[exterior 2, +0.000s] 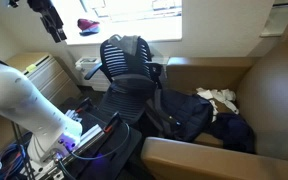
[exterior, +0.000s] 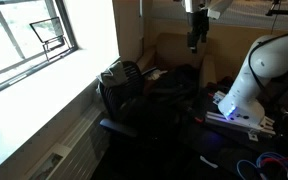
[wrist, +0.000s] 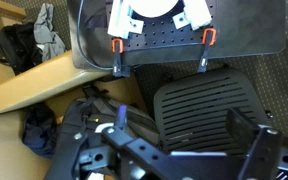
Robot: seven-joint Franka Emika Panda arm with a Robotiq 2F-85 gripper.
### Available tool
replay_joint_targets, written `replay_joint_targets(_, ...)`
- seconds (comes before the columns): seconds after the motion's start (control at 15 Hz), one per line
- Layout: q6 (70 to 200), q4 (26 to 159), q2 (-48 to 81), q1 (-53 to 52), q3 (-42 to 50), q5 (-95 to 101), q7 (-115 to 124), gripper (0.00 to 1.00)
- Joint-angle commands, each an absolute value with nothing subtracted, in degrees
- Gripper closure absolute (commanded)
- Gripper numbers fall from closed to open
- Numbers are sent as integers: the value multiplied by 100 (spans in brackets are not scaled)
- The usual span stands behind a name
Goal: Take the black sweater on the sofa and place it on the black chair
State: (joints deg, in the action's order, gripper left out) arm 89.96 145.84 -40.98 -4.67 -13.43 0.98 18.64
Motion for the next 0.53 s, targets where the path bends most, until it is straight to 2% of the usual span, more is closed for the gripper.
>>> replay_joint_targets(0.0,8989,14576,-4092,-484,-1330,106,1874,0)
replay_joint_targets(0.13,9057,14739,-4247,-498,-1042,-215,1686,0)
replay_joint_targets(0.47,9231,14531,-4133,-270,-1519,21,2669,0)
